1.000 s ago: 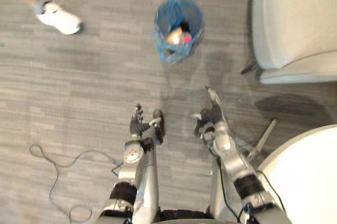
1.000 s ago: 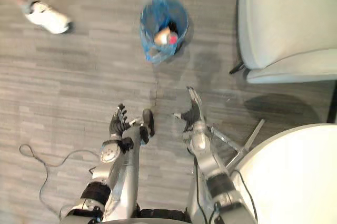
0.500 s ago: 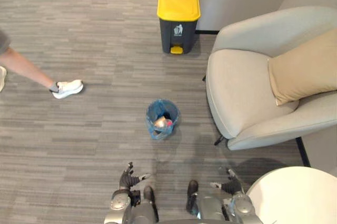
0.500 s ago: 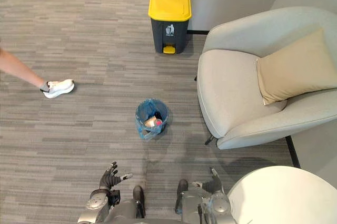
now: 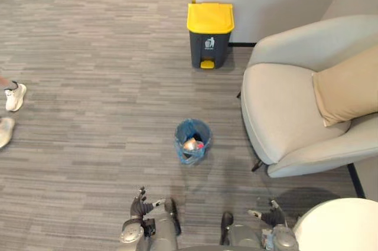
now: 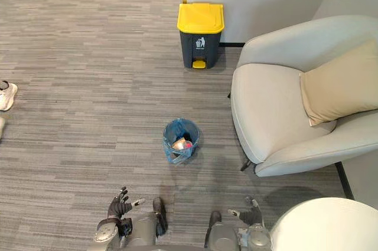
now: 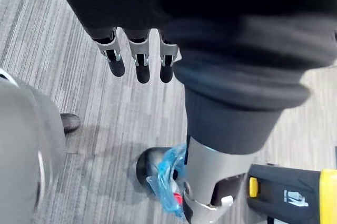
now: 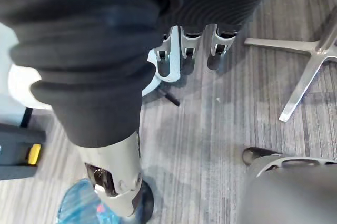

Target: Gather rubbish on tea table into small bin, then transfer packed bag to large trash can.

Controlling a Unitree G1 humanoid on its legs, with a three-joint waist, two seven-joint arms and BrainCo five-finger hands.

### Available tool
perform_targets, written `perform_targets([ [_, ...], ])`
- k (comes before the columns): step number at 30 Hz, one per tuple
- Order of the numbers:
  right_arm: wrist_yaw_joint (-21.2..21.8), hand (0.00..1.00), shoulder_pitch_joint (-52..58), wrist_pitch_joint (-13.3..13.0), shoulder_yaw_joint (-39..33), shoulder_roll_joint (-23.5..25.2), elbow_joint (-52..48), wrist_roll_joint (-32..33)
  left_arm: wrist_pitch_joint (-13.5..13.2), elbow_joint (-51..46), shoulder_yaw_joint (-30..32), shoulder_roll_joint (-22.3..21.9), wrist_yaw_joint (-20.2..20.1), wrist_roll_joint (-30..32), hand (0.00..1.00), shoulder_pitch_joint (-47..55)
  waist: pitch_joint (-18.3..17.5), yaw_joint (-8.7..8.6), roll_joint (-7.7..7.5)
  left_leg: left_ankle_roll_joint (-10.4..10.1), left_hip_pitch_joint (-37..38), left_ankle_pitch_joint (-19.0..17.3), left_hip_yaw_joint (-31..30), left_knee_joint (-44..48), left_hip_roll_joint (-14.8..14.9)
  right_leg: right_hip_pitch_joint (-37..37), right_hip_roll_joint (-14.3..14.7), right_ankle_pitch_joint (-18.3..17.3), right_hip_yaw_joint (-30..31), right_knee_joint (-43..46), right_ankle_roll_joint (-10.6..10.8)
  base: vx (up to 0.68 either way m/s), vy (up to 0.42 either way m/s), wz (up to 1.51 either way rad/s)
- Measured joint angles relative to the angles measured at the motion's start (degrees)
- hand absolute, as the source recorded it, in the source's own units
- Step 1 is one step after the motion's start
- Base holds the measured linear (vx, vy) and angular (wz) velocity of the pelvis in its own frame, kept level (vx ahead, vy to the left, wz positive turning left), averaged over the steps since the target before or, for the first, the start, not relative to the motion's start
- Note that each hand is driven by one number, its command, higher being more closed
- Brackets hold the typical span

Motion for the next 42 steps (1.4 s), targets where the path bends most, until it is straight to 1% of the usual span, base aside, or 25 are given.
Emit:
perform_targets([
  [1, -0.04, 0.0, 0.02, -0.02, -0.12, 0.19, -0.4, -0.02, 0.01, 0.38, -0.08, -0.05, -0.01, 0.0, 0.0, 0.03, 0.09, -0.09, -0.44, 0.61, 0.04, -0.93, 0.22, 1.42, -0.77, -0.07, -1.15, -0.61, 0.47, 1.46, 0.97, 0.22, 0.274, -0.08],
  [2, -0.17, 0.0, 0.24, 0.01, -0.33, 0.78, -0.47, -0.06, 0.11, 0.96, -0.52, 0.58, -0.12, 0.05, 0.0, 0.07, 0.08, -0.45, -0.91, 1.19, 0.57, -3.91, 0.94, 3.82, -2.72, -0.87, -3.27, -1.27, 2.08, 6.49, 2.37, 0.2, 0.206, 0.01],
  [3, -0.16, 0.0, 0.12, 0.12, -0.2, 0.83, -0.46, -0.12, 0.14, 1.05, -0.56, 0.57, -0.1, 0.08, 0.0, -0.13, -0.15, -0.33, -1.44, 1.74, 0.97, -4.82, 1.43, 4.45, -3.26, -1.98, -4.06, -1.6, 3.17, 9.5, 2.6, 0.26, 0.237, -0.12],
  [5, 0.21, 0.0, -1.82, 0.63, 1.17, 1.61, -0.55, -0.18, 0.15, 1.05, -0.7, 1.75, -0.06, 0.13, 0.0, 0.29, -0.08, -0.22, -1.44, 3.0, 3.19, -7.74, 3.09, 6.57, -4.18, -7.2, -5.53, 0.51, 6.98, 22.42, 0.88, 0.3, 0.212, -0.28],
  [6, 0.2, 0.0, -2.94, 0.64, 1.82, 2.32, -0.96, -0.23, 0.24, 1.06, -1.71, 2.4, -0.01, 0.19, 0.0, 0.4, 0.59, -0.47, -0.96, 4.14, 5.22, -8.94, 3.13, 7.56, -4.24, -9.38, -5.73, 0.67, 7.73, 28.71, 0.6, 0.29, 0.138, -0.11],
  [7, 0.2, 0.0, -3.26, 0.65, 2.96, 2.23, -1.63, -0.3, 0.24, 0.89, -2.35, 3.06, -0.02, 0.2, 0.0, 0.24, 0.7, -0.6, -0.84, 4.35, 6.26, -9.53, 3.25, 7.59, -4.22, -10.17, -5.66, -0.69, 7.42, 30.37, 0.53, 0.29, 0.066, 0.04],
  [9, 0.15, 0.0, -4.84, 0.52, 5.05, 2.04, -4.48, -1.23, 0.03, -0.07, -2.59, 3.99, 0.01, 0.21, 0.0, -0.6, 1.14, -0.43, -0.45, 4.13, 7.15, -9.87, 3.07, 7.19, -4.14, -12.76, -4.47, -3.37, 6.0, 27.02, 0.48, 0.3, -0.017, 0.14],
  [10, 0.16, 0.0, -6.24, 0.39, 5.35, 1.68, -4.78, -2.61, -0.03, -0.16, -2.67, 4.2, -0.01, 0.22, 0.0, -1.28, 1.81, -0.43, -0.25, 4.06, 7.18, -9.82, 2.69, 7.39, -3.74, -13.02, -2.79, -3.47, 5.24, 21.12, 0.77, 0.25, -0.073, 0.13],
  [11, 0.1, 0.0, -7.2, 0.4, 5.34, 1.49, -5.13, -2.84, -0.05, -0.17, -2.77, 4.35, 0.02, 0.23, 0.0, -1.66, 1.87, -0.38, -0.82, 4.0, 7.11, -9.81, 2.45, 7.99, -3.72, -12.86, -1.85, -2.49, 5.09, 16.73, 0.25, 0.24, -0.109, 0.24],
  [12, -0.56, 0.0, -8.43, 0.51, 6.01, 0.88, -6.31, -4.78, -0.09, -0.08, -2.94, 5.11, 0.05, 0.9, 0.0, -2.46, 2.53, -0.35, -1.78, 3.41, 6.52, -10.05, 1.77, 9.5, -4.54, -12.83, -1.34, 4.9, 4.95, 10.4, -1.93, 0.22, -0.125, 0.36],
  [13, -1.09, 0.0, -9.4, 0.44, 6.85, -0.16, -7.03, -5.18, -0.1, -0.14, -3.26, 4.19, 0.04, 1.58, 0.0, -3.18, 3.45, -0.59, -0.03, 2.62, 5.98, -10.45, 0.47, 10.87, -3.79, -12.5, -1.22, 5.08, 3.87, 11.56, -2.14, 0.2, -0.11, 0.34],
  [15, -2.15, 0.0, -10.79, 0.25, 8.87, -2.34, -9.68, -8.55, -0.34, -0.73, -5.05, 3.48, -0.06, 2.46, 0.0, -4.39, 4.86, -0.26, 1.91, 1.98, 4.33, -10.48, -0.24, 11.9, -2.16, -13.26, -0.11, 4.98, 2.54, 11.95, -2.53, 0.17, -0.091, 0.1],
  [16, -2.26, 0.0, -11.18, 0.25, 9.44, -2.51, -9.95, -9.46, -0.36, -0.74, -5.03, 3.46, -0.05, 2.5, 0.0, -4.68, 5.33, -0.34, 1.99, 1.87, 4.21, -10.42, -0.38, 12.01, -1.93, -13.31, 0.08, 4.96, 2.39, 12.13, -2.57, 0.15, -0.106, 0.03],
  [17, -2.36, 0.0, -11.58, 0.23, 10.32, -2.61, -10.78, -12.16, -0.36, -0.73, -5.03, 3.46, 0.0, 3.0, 0.0, -5.37, 6.28, -0.38, 1.89, 0.96, 4.07, -10.33, -0.52, 12.35, -1.36, -13.6, 0.33, 4.77, 1.86, 13.0, -2.88, 0.07, -0.087, 0.07],
  [19, -3.01, 0.0, -11.94, 0.2, 11.52, -2.49, -12.06, -16.48, -0.37, -0.71, -5.05, 3.17, 0.12, 4.74, 0.0, -6.6, 7.84, -0.32, 1.62, 0.07, 3.75, -10.85, -0.71, 14.57, -0.53, -14.16, 0.31, 3.94, 1.16, 15.77, -4.1, 0.03, -0.064, 0.04],
  [21, -4.62, 0.0, -14.4, 0.17, 14.53, -2.32, -12.31, -20.96, -0.75, -0.7, -5.1, 3.0, 0.83, 5.87, 0.0, -8.66, 9.2, -0.14, 1.06, -0.64, 0.49, -11.3, -0.62, 19.58, 0.47, -16.98, 0.02, 2.88, 1.24, 20.12, -4.48, -0.03, -0.032, 0.0],
  [24, -6.27, 0.0, -19.58, 0.23, 18.87, -1.76, -12.2, -27.22, -1.41, -0.76, -4.94, 2.8, 2.32, 6.15, 0.0, -12.83, 11.63, 0.01, 1.19, -1.18, -5.68, -11.73, -0.6, 25.53, 1.67, -22.41, -0.31, 2.75, 1.23, 24.28, -4.48, -0.09, -0.015, 0.01],
  [27, -6.59, 0.0, -24.7, 0.28, 21.8, -1.26, -10.96, -30.58, -1.49, -0.73, -4.0, 2.52, 2.77, 5.85, 0.0, -16.66, 13.63, 0.57, 1.33, -0.33, -11.95, -12.39, -0.38, 30.84, 3.0, -28.01, -0.19, 2.55, 1.35, 27.37, -4.66, -0.14, -0.009, -0.1],
  [28, -6.82, 0.0, -26.42, 0.27, 23.04, -0.8, -10.85, -32.2, -1.54, -0.68, -3.71, 2.23, 3.54, 5.5, 0.0, -18.17, 13.79, 1.25, 1.57, -0.78, -14.7, -13.87, -0.28, 32.61, 3.97, -30.95, 0.34, 2.13, 1.44, 28.52, -5.07, -0.22, -0.008, -0.22],
  [29, -7.15, 0.0, -28.86, 0.27, 23.94, -0.41, -9.59, -33.86, -1.61, -0.66, -2.62, 1.62, 3.81, 5.42, 0.0, -19.67, 14.26, 1.4, 1.97, -0.28, -17.51, -16.3, -0.24, 34.28, 4.86, -33.76, 0.67, 0.93, 1.07, 29.98, -5.19, -0.23, -0.008, -0.16],
  [31, -7.56, 0.0, -32.23, 0.59, 24.97, -0.24, -8.32, -35.81, -1.82, -0.38, -1.5, 0.56, 4.61, 4.35, 0.0, -22.37, 15.49, 1.39, 2.01, 0.2, -21.64, -18.55, -0.24, 36.83, 5.27, -38.26, 0.53, -0.04, 1.28, 32.57, -5.28, -0.22, -0.016, -0.02],
  [33, -7.72, 0.0, -35.21, 0.88, 25.62, -0.36, -8.1, -36.44, -2.15, -0.3, -0.33, -0.39, 5.17, 3.87, 0.0, -24.92, 16.63, 1.34, 2.19, 1.14, -27.2, -20.38, -0.18, 40.02, 6.27, -43.43, 0.59, -1.05, 1.32, 34.67, -5.09, -0.27, -0.023, -0.05],
  [37, -9.02, 0.0, -38.77, 1.84, 26.01, -0.54, -6.37, -36.5, -2.51, -0.35, 1.03, -0.98, 6.38, 2.27, 0.0, -27.56, 18.27, 1.47, 2.22, 1.47, -34.79, -20.93, 0.13, 44.26, 7.6, -50.87, 0.59, -0.39, 1.72, 37.13, -4.92, -0.28, -0.015, -0.15],
  [38, -9.42, 0.0, -39.95, 2.28, 26.06, -0.55, -5.97, -36.57, -2.51, -0.41, 1.84, -0.99, 6.54, 2.15, 0.0, -28.28, 18.64, 1.49, 2.21, 1.51, -36.82, -20.89, 0.26, 44.85, 7.91, -52.9, 0.55, 0.06, 1.66, 37.18, -4.58, -0.18, -0.003, -0.2],
  [42, -11.27, 0.0, -45.23, 3.24, 26.03, -1.56, -5.84, -38.22, -3.28, -2.59, 2.99, -0.89, 8.69, -0.57, 0.0, -31.06, 19.23, 1.84, 2.48, 1.76, -45.17, -20.56, -0.16, 48.78, 8.55, -61.05, 0.25, 2.35, 1.75, 39.8, -5.66, -0.14, -0.001, -0.09],
])
